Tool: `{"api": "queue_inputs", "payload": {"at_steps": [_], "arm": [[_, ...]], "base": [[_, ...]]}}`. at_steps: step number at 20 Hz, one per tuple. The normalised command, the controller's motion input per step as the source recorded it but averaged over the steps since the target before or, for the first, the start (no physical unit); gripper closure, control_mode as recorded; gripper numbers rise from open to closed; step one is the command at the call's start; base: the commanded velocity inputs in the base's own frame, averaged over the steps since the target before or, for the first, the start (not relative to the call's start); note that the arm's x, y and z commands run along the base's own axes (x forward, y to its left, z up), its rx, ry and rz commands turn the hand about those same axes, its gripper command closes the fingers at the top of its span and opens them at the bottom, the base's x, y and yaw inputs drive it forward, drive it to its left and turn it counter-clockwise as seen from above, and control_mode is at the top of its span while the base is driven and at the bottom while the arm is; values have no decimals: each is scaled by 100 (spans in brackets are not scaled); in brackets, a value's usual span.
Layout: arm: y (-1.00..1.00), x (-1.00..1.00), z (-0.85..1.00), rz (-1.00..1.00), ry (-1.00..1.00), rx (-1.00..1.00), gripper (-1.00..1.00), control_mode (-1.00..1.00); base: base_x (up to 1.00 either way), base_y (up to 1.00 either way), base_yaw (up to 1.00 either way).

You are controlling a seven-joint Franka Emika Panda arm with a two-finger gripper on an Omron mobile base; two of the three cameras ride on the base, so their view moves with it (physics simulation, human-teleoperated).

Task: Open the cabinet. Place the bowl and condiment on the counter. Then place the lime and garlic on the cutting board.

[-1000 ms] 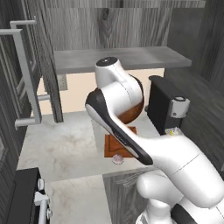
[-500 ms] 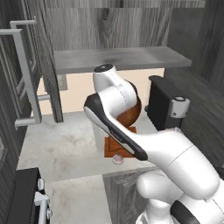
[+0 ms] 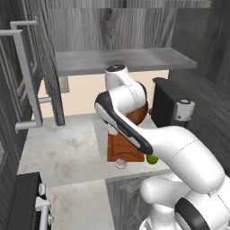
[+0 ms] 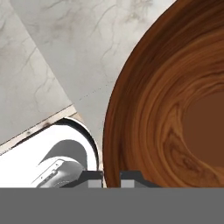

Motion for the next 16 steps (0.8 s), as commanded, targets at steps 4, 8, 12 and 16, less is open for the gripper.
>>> {"api": "queue_inputs", "payload": {"at_steps": [4, 8, 12, 16], "arm": [[-2, 10, -22, 0, 0, 1, 100, -100], [0, 18, -20, 0, 0, 0, 100, -100], [0, 26, -7, 0, 0, 0, 100, -100], [0, 47, -3, 0, 0, 1, 100, -100]], "base": [[0, 0, 0], [0, 0, 0], [0, 0, 0], [0, 0, 0]]}}
